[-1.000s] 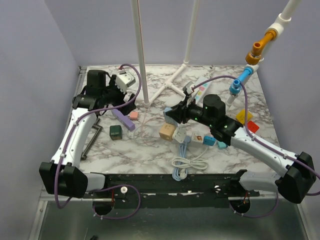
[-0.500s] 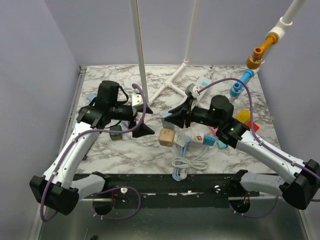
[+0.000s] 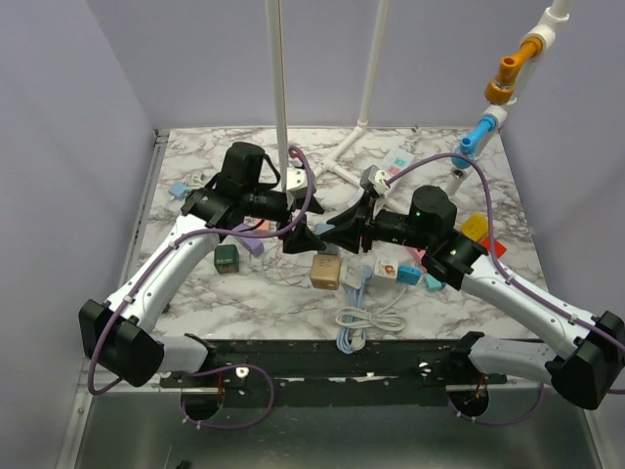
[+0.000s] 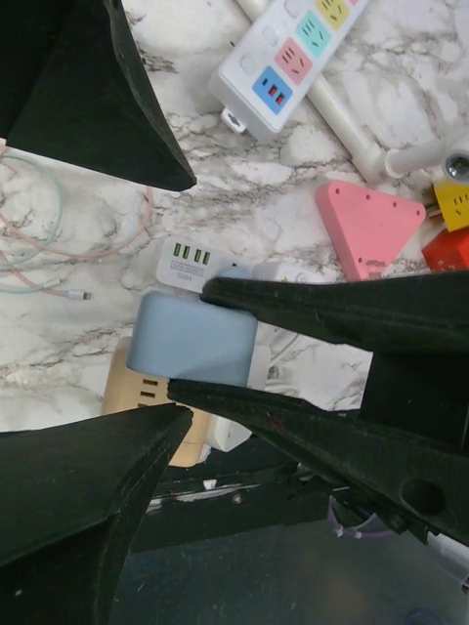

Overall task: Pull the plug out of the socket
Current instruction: Remove the plug from the socket.

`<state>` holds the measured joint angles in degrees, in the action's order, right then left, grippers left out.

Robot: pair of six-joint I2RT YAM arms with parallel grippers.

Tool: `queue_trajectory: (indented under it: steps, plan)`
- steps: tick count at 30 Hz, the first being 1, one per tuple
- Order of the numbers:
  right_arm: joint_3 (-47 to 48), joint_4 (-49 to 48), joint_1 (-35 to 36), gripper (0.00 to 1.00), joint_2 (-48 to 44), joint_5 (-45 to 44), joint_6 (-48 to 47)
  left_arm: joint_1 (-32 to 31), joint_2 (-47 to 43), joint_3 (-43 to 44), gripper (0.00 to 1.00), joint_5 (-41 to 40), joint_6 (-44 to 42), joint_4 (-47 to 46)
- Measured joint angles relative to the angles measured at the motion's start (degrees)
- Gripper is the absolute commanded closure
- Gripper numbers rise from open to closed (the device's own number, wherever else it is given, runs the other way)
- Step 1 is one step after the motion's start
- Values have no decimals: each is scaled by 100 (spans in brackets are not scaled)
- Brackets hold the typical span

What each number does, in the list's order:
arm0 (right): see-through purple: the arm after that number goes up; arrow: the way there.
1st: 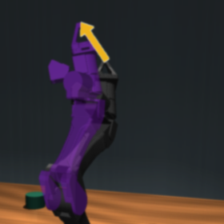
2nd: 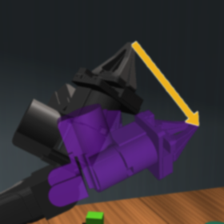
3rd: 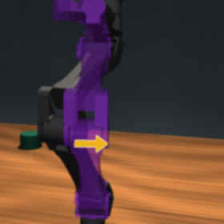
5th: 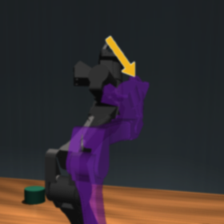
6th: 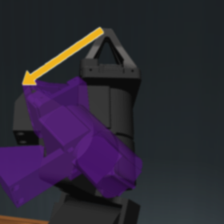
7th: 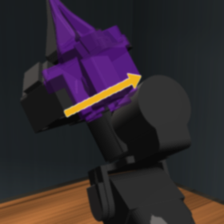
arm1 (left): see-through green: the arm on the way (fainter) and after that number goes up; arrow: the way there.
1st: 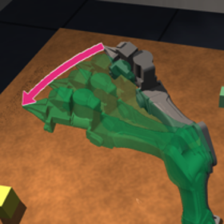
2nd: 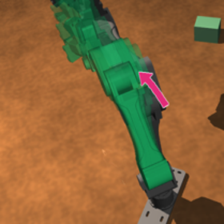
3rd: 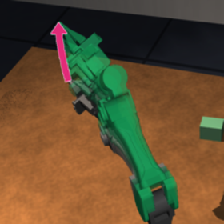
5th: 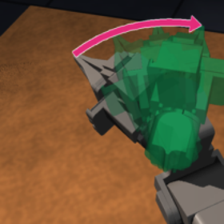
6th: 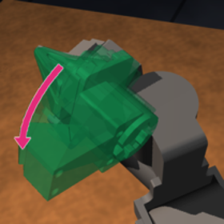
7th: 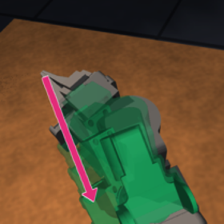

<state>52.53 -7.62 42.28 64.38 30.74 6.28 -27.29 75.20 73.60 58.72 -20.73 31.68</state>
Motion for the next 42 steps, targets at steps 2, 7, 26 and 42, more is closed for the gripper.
queue_trajectory:
  steps: [2,7,26,42]
  plan:
    - [0,-9,0,99,0,24,2,-131,24,9,14,2,-122,96]
    - [0,-59,0,99,0,24,20,-367,61,11,16,-2,-435,382]
    - [55,-284,-66,89,24,195,249,-435,52,2,97,-179,-251,442]
    - [258,-79,4,0,-651,-879,413,-492,-83,96,100,-1609,599,839]
